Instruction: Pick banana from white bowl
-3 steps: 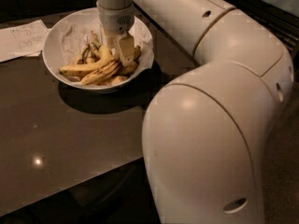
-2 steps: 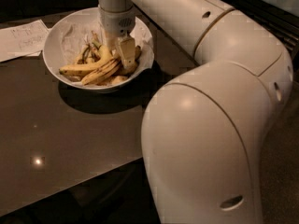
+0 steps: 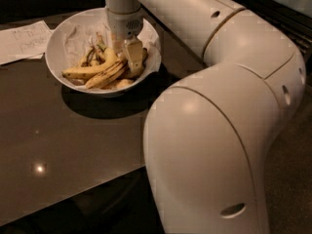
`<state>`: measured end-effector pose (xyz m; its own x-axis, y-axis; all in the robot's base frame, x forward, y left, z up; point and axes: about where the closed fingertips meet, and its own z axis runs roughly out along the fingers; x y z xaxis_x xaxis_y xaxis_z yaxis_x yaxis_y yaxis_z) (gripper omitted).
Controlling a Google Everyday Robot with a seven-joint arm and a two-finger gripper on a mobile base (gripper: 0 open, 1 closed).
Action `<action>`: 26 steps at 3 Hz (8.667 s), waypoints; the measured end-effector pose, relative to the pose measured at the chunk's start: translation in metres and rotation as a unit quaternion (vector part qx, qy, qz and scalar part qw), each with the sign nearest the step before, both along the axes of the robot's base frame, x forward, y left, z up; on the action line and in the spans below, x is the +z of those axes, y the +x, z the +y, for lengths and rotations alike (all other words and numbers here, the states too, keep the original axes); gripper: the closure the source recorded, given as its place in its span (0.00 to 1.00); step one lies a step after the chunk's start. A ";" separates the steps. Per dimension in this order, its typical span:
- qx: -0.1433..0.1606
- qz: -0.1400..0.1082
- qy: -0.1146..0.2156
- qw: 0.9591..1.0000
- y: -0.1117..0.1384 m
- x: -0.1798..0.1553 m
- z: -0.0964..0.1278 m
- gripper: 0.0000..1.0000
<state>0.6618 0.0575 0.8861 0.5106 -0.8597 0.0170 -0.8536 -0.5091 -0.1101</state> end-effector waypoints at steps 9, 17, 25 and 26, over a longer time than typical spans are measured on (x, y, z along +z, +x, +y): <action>-0.059 -0.084 0.080 0.992 0.000 0.073 -0.006 1.00; -0.078 -0.200 0.166 0.963 -0.026 0.184 -0.005 1.00; -0.121 -0.306 0.204 0.922 -0.164 0.262 -0.048 1.00; -0.126 -0.308 0.201 0.922 -0.172 0.258 -0.053 1.00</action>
Offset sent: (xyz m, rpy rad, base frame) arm -0.0203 -0.0344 0.0026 0.0461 0.1313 -0.1002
